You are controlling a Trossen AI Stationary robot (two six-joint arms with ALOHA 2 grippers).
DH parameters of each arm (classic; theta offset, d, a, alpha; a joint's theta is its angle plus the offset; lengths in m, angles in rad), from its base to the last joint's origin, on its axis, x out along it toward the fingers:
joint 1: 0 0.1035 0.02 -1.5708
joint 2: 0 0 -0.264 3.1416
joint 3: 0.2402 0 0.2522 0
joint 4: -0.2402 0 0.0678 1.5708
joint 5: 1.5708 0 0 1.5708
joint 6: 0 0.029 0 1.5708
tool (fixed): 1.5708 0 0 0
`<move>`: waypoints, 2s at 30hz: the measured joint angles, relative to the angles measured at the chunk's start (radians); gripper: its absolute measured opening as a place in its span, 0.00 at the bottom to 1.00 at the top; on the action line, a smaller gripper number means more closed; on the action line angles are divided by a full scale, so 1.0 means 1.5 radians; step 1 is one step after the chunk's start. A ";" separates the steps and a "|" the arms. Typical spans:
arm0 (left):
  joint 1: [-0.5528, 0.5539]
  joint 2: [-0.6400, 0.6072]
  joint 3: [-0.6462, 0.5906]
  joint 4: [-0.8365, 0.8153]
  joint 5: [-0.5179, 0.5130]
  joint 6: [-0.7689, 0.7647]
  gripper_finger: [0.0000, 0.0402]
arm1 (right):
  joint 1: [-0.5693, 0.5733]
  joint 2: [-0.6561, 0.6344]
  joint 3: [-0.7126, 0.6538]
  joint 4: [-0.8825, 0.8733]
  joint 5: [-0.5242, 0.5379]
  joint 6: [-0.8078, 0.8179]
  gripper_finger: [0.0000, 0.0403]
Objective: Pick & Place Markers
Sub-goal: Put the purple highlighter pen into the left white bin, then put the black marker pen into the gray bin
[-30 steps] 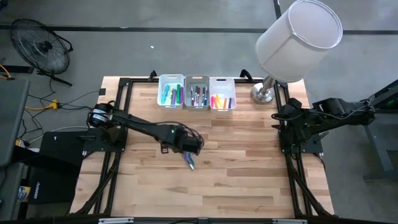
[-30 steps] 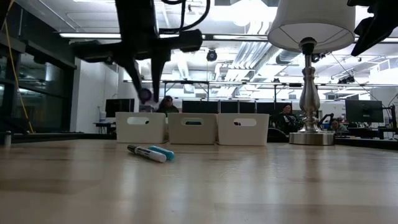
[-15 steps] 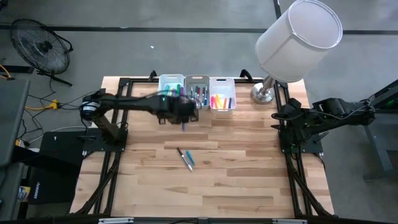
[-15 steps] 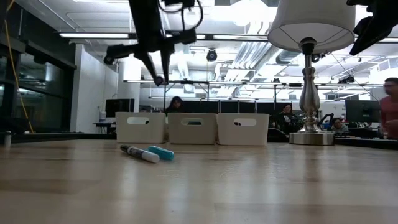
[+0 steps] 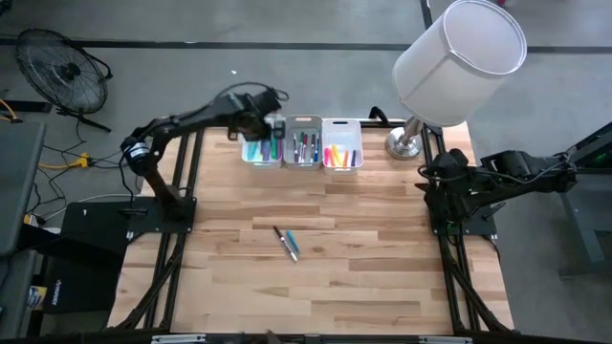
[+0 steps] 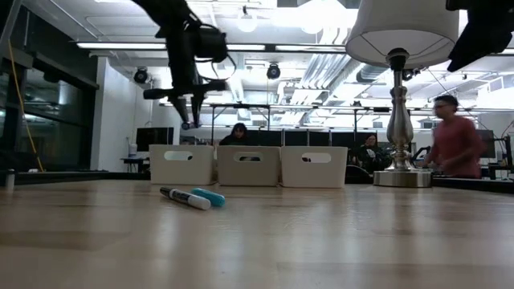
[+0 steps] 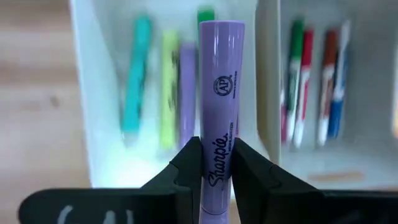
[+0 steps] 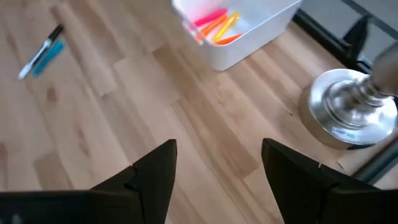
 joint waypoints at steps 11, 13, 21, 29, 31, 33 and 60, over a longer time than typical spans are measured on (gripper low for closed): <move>0.077 0.000 0.002 0.017 0.012 0.126 0.14 | 0.000 0.001 0.000 0.000 0.062 0.114 0.56; 0.077 0.014 0.002 0.023 0.006 0.138 0.14 | 0.000 0.001 0.000 0.000 0.075 0.129 0.56; 0.077 0.065 0.001 0.030 0.022 0.161 0.14 | 0.000 0.001 0.000 0.000 0.119 0.149 0.56; 0.077 0.100 0.002 0.026 0.040 0.155 0.15 | 0.000 0.001 0.000 0.000 0.121 0.176 0.56; 0.077 0.106 0.002 0.028 0.045 0.155 0.18 | 0.000 0.001 0.000 0.000 0.115 0.183 0.56; 0.077 0.111 0.002 0.028 0.046 0.152 0.23 | 0.000 0.001 0.000 0.000 0.107 0.189 0.56; -0.105 -0.027 0.002 -0.066 -0.001 -0.081 0.39 | 0.000 0.001 0.000 -0.008 0.071 0.149 0.56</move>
